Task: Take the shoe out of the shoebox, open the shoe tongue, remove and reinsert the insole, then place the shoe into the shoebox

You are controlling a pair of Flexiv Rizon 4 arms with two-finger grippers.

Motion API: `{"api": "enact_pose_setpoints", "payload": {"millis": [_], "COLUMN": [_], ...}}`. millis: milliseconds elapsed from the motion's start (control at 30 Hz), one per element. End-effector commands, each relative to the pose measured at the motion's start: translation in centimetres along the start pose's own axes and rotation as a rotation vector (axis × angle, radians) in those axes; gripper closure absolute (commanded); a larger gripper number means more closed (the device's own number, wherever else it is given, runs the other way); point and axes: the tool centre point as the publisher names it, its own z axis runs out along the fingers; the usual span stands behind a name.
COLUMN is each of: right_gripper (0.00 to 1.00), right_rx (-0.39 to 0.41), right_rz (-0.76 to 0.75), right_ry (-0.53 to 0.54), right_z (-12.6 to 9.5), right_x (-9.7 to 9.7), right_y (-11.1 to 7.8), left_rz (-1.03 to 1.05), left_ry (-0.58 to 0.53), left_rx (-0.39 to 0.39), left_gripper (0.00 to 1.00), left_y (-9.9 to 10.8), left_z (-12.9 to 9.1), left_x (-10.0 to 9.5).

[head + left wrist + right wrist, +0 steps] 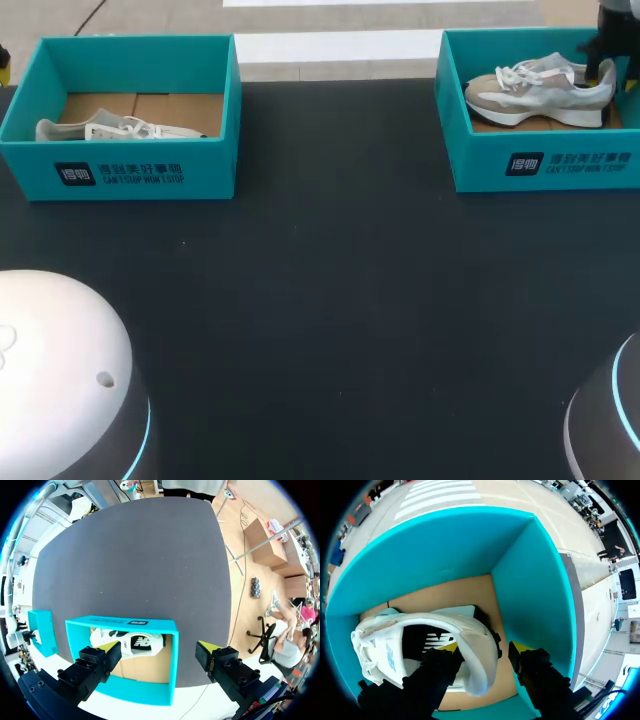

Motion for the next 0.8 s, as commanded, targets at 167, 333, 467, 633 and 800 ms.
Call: {"api": "enact_pose_setpoints", "payload": {"millis": [167,333,467,633,800], "right_gripper": [0.42,0.64,1.00,1.00,1.00], "right_rx": [0.041,0.041,0.007,-0.003,-0.033], "right_rz": [-0.027,-0.043,-0.048,-0.059,-0.132], "right_ry": [0.011,0.005,0.026,0.014,-0.025], "right_z": [1.5,1.9,2.4,1.6,0.3], "right_x": [0.8,0.9,0.6,0.0,-0.9], "right_y": [1.0,1.0,1.0,0.5,-0.1], "left_rz": [0.000,0.000,0.000,0.000,0.000], "left_ry": [0.003,0.003,0.003,0.003,0.003], "left_rx": [-0.004,-0.004,-0.004,-0.004,-0.004], "left_gripper": [0.00,0.00,0.00,0.00,0.00], "left_y": [-0.2,-0.2,-0.2,-0.2,-0.2], "left_z": [0.0,0.0,0.0,0.0,0.0], "left_x": [0.0,0.0,0.0,0.0,0.0]}}
